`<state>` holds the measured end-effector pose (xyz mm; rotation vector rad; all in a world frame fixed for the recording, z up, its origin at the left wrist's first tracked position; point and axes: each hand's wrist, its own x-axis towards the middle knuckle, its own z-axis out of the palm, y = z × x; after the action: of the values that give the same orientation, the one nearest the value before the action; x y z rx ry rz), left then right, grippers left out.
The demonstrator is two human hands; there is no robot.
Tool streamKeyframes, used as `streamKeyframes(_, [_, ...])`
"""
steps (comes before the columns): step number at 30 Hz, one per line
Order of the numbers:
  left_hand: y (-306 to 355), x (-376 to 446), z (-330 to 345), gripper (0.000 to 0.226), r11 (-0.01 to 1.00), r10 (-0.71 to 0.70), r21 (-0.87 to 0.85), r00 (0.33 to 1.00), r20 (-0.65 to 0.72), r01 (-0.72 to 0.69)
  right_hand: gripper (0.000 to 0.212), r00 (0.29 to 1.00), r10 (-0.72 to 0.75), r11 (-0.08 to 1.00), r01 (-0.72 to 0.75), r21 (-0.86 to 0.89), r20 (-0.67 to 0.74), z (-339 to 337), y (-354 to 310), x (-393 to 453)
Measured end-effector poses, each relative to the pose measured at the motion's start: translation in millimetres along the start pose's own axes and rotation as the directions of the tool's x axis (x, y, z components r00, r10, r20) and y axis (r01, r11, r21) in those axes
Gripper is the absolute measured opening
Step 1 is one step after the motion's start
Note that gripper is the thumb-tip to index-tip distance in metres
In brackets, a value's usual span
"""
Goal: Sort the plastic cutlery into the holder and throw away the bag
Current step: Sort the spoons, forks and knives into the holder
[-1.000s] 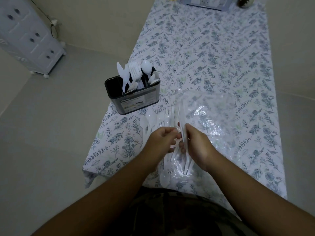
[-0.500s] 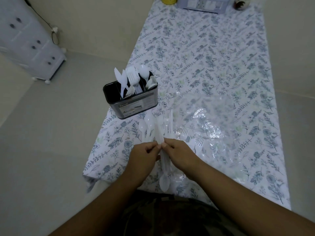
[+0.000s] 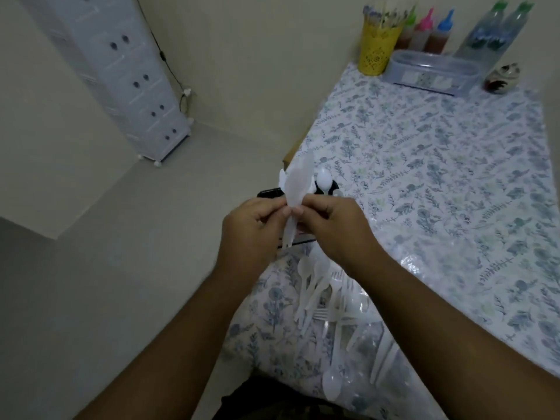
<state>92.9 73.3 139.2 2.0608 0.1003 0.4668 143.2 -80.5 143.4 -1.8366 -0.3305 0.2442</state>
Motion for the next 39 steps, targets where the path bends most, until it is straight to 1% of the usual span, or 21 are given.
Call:
streamKeyframes(2, [2.0,26.9,-13.7,0.025,0.999,0.012,-0.049,1.000,-0.015,-0.013,0.016,0.998,-0.051,0.998,0.052,0.020,-0.038,1.4,-21.6,23.4])
streamKeyframes(4, [-2.1,48.4,-22.9,0.025,0.993,-0.002,-0.122,1.000,-0.003,0.002,0.016,0.995,-0.071,0.997,0.073,0.023,-0.070,4.8,-37.0,42.5])
streamKeyframes(8, [-20.7,66.2,-25.2,0.021,0.987,-0.044,-0.158,0.997,-0.056,0.034,0.015,0.997,-0.031,0.999,0.028,-0.034,-0.077,19.1,-33.8,67.4])
streamKeyframes(11, [-41.3,61.7,-20.6,0.018,0.979,-0.096,-0.182,0.995,-0.030,0.089,0.018,0.996,0.016,0.991,-0.029,-0.132,-0.093,30.5,-16.8,71.6])
streamKeyframes(14, [-61.2,49.3,-17.4,0.018,0.982,-0.119,-0.146,0.993,0.010,0.120,0.023,0.997,0.051,0.945,-0.066,-0.320,-0.055,38.4,-2.8,69.2])
streamKeyframes(15, [-66.9,45.9,-16.9,0.018,0.990,-0.102,-0.101,0.995,0.018,0.104,0.024,1.000,0.017,0.907,-0.025,-0.421,-0.022,40.1,1.4,67.1])
streamKeyframes(16, [-70.9,43.5,-17.3,0.016,0.998,-0.064,-0.027,0.997,0.032,0.064,0.025,0.998,-0.056,0.840,0.054,-0.539,0.013,42.1,5.6,64.8])
streamKeyframes(17, [-73.2,42.8,-18.6,0.014,0.998,-0.009,0.069,0.998,0.058,0.005,0.027,0.990,-0.138,0.740,0.129,-0.660,0.039,44.0,9.3,62.7])
streamKeyframes(18, [-74.6,43.2,-20.2,0.013,0.983,0.052,0.170,0.994,0.098,-0.068,0.028,0.979,-0.196,0.636,0.167,-0.753,0.052,45.2,11.3,60.5])
streamKeyframes(19, [-75.1,44.1,-21.5,0.014,0.957,0.106,0.256,0.985,0.139,-0.139,0.030,0.973,-0.225,0.566,0.175,-0.805,0.053,45.0,11.4,58.6])
streamKeyframes(20, [-75.4,44.7,-22.5,0.015,0.929,0.139,0.321,0.976,0.165,-0.187,0.032,0.972,-0.229,0.528,0.169,-0.832,0.052,43.7,10.3,56.9])
streamKeyframes(21, [-75.3,44.7,-23.3,0.015,0.910,0.154,0.360,0.974,0.166,-0.206,0.037,0.976,-0.211,0.514,0.157,-0.843,0.054,41.8,8.6,55.1])
streamKeyframes(23, [-73.9,40.9,-24.7,0.014,0.903,0.153,0.389,0.983,0.103,-0.181,0.045,0.980,-0.192,0.523,0.144,-0.840,0.049,36.5,6.3,51.9])
streamKeyframes(25, [-72.1,32.4,-25.5,0.012,0.907,0.142,0.396,0.989,0.034,-0.144,0.047,0.975,-0.220,0.557,0.143,-0.818,0.020,30.7,7.6,48.3])
streamKeyframes(27, [-68.9,18.0,-22.4,0.007,0.916,0.136,0.381,0.991,-0.005,-0.124,0.042,0.964,-0.262,0.610,0.137,-0.780,-0.035,23.2,12.0,39.7])
streamKeyframes(30, [-63.3,-12.9,-8.4,0.005,0.958,0.045,0.283,0.999,-0.006,-0.041,0.027,0.941,-0.306,0.725,0.132,-0.675,-0.144,9.5,22.1,10.6])
streamKeyframes(32, [-68.7,-34.5,6.7,0.007,0.966,-0.069,0.254,0.996,0.057,0.053,0.020,0.950,-0.248,0.791,0.085,-0.605,-0.191,1.0,38.0,-19.3])
streamKeyframes(33, [-74.5,-43.9,15.3,0.008,0.961,-0.141,0.253,0.985,0.096,0.113,0.018,0.963,-0.192,0.812,0.048,-0.581,-0.190,-2.2,49.8,-35.5])
streamKeyframes(35, [-87.0,-59.6,34.0,0.009,0.941,-0.259,0.268,0.949,0.182,0.206,0.018,0.986,-0.028,0.829,-0.068,-0.555,-0.162,-7.2,77.1,-66.4])
streamKeyframes(37, [-91.6,-72.0,51.4,0.009,0.917,-0.336,0.321,0.893,0.299,0.237,0.021,0.980,0.154,0.795,-0.197,-0.574,-0.123,-13.6,104.2,-93.1])
streamKeyframes(39, [-89.4,-83.4,65.9,0.019,0.894,-0.393,0.385,0.816,0.424,0.230,0.025,0.956,0.277,0.721,-0.274,-0.637,-0.098,-19.4,123.1,-116.1])
